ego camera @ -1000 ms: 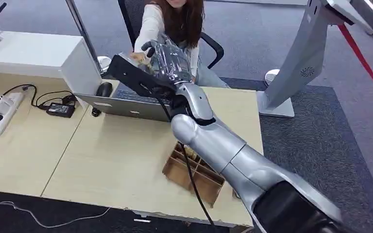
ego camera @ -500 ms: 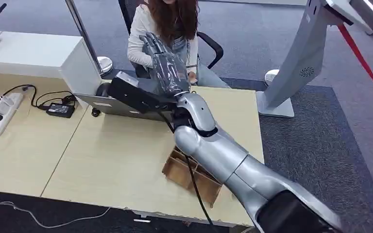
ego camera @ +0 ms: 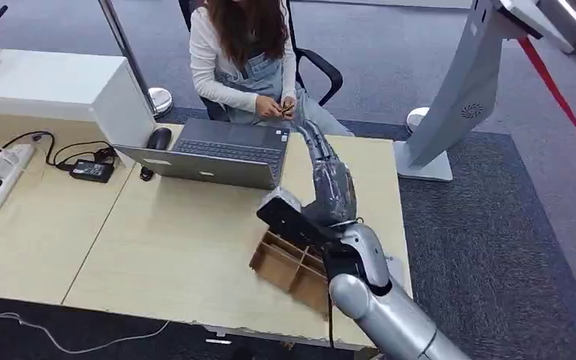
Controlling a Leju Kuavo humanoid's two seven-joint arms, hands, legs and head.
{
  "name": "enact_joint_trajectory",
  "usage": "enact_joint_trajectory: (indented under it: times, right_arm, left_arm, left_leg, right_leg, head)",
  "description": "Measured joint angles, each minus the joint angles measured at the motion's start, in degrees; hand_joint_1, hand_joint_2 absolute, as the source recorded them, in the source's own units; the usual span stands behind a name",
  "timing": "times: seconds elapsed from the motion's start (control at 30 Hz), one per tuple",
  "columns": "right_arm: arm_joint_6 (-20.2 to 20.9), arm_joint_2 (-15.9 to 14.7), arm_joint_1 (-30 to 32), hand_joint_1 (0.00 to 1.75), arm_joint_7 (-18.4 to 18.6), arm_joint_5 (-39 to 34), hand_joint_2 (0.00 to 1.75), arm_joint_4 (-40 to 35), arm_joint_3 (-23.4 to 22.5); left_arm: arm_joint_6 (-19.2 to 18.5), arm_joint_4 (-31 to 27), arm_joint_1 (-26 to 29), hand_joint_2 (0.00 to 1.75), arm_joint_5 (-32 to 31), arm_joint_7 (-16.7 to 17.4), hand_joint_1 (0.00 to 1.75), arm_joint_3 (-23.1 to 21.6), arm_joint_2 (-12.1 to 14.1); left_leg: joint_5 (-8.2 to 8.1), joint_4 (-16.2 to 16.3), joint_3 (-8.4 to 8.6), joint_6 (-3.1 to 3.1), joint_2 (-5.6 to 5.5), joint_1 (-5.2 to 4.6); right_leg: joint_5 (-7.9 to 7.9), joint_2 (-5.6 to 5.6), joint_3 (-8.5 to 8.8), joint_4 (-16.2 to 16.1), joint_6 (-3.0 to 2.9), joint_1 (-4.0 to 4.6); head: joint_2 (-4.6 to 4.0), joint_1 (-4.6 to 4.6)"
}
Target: Pass the card to the sensor for recognition and then transmit it.
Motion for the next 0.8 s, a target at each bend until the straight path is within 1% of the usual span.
enact_joint_trajectory:
  times: [0.07, 0.17, 0.3, 0.57, 0.8]
  right_arm:
    - [0.02, -1.38, 3.99, 0.00, -2.11, -2.44, 1.75, -2.82, -1.08]
    - [-0.94, -2.95, 8.37, 0.00, -5.00, -3.38, 1.75, -5.78, -2.36]
    - [-2.32, -4.06, 12.48, 0.00, -6.44, -3.99, 1.75, -8.98, -3.98]
    - [-2.21, -5.61, 15.64, 0.00, -7.76, -3.66, 1.75, -13.00, -5.59]
    - [-0.46, -5.77, 16.81, 0.00, -8.04, -1.59, 1.75, -15.10, -5.37]
  left_arm:
    - [0.50, 0.00, -0.01, 1.75, 0.46, 0.00, 0.00, 0.39, -0.02]
    - [0.65, 0.00, -0.02, 1.75, -0.37, -0.04, 0.00, 0.92, -0.15]
    - [0.41, 0.00, 0.00, 1.75, -2.49, -0.22, 0.00, 1.02, -0.17]
    - [0.04, 0.02, 0.18, 1.75, -3.89, -0.96, 0.00, 1.20, -0.20]
    - [-0.48, 0.02, 0.32, 1.75, -4.70, -1.51, 0.00, 1.22, -0.20]
  left_leg:
    - [0.00, 0.00, 0.00, 0.00, -0.01, 0.01]
    - [-0.03, 0.00, 0.00, -0.03, 0.07, 0.07]
    - [-0.03, 0.00, 0.00, -0.05, 0.07, 0.16]
    - [-0.02, 0.00, 0.00, -0.07, 0.11, 0.18]
    - [-0.02, 0.00, -0.01, -0.06, 0.09, 0.16]
  right_leg:
    - [0.00, 0.00, -0.01, 0.00, 0.00, 0.00]
    - [0.00, 0.08, -0.02, 0.00, -0.01, 0.00]
    - [0.01, 0.08, -0.02, 0.00, -0.06, 0.05]
    - [0.03, 0.12, -0.02, 0.01, -0.10, 0.17]
    - [0.03, 0.11, -0.01, 0.00, -0.10, 0.17]
  head:
    - [0.00, 0.00]
    - [0.00, 0.00]
    - [-0.02, 0.02]
    - [0.00, 0.02]
    - [0.00, 0.02]
